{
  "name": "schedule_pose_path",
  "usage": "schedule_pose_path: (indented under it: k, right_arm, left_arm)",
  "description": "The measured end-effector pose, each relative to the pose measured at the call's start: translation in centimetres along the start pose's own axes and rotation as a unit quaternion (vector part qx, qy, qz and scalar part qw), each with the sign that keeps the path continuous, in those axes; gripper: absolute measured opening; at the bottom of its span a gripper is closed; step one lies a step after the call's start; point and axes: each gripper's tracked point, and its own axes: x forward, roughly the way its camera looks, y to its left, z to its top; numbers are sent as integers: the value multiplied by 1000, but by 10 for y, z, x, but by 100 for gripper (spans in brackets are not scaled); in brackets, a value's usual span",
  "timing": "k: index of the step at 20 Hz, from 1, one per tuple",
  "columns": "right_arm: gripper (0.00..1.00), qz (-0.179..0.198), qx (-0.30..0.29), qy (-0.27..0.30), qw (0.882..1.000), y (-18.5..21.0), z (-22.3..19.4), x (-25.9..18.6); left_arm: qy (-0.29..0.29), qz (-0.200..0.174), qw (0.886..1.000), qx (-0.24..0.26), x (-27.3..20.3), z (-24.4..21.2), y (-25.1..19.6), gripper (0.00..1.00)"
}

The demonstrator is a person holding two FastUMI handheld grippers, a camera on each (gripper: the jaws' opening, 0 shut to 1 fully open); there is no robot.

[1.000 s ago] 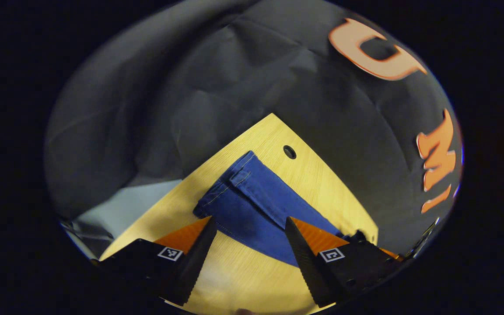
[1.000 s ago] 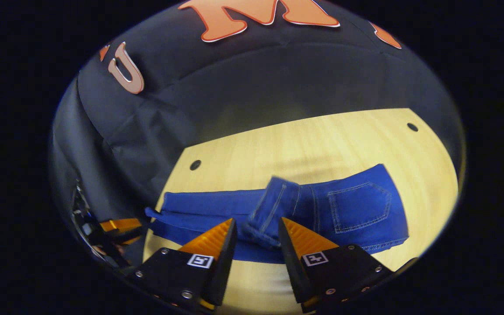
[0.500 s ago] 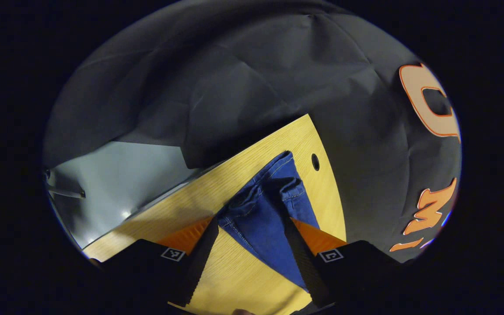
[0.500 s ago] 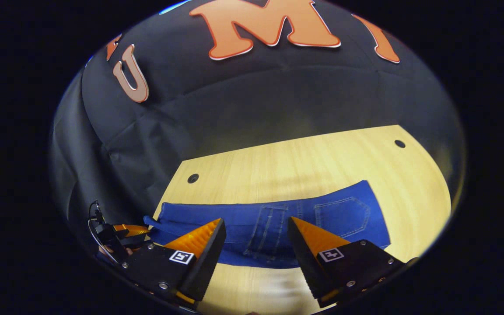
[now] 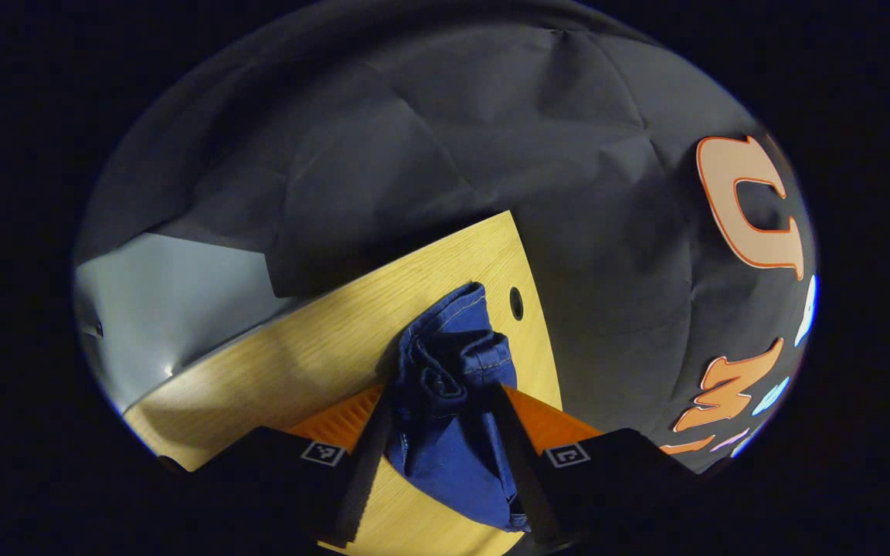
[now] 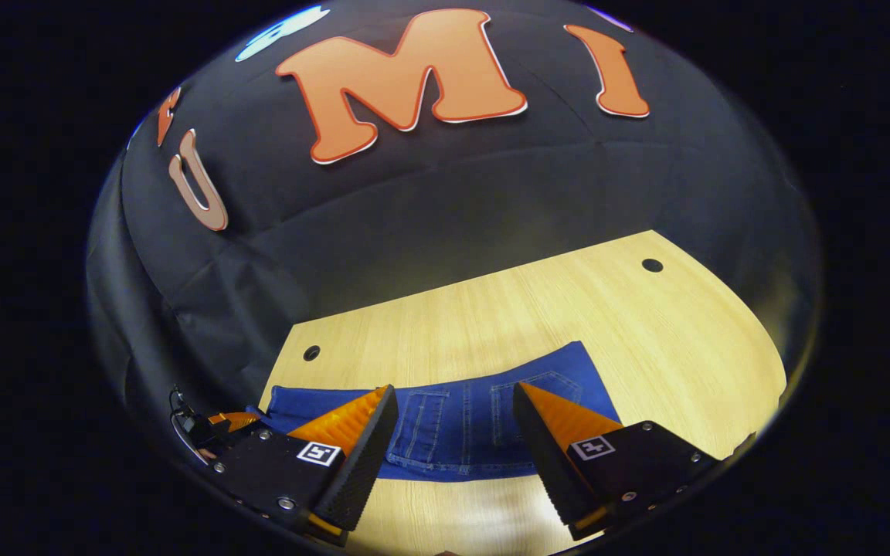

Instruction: Grasp the waist and the cuffs of the jeans and fold them to make the two legs overlap; first hold the waist and fold one-third of the jeans toward the cuffs, then hold the cuffs and fold the remaining one-third in the same direction to finish folding.

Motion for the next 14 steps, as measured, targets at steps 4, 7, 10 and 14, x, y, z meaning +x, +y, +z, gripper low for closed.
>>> schedule_pose_path:
  k: [4, 7, 10, 14]
  right_arm:
    - [93, -12, 3, -5, 1000, -20, 7, -4]
    - [92, -13, 4, -16, 1000, -33, 17, -8]
    - [92, -16, -2, -29, 999, -45, 30, -9]
    - [93, -9, -4, -41, 999, -59, 45, -13]
  left_arm:
    - [-3, 26, 1000, -6, -4, -6, 16, 23]
    - [-24, 38, 996, 78, -8, -2, 6, 8]
    - [-49, -10, 992, 117, -38, -7, -42, 7]
    - [-69, -64, 981, 167, -76, -28, -109, 7]
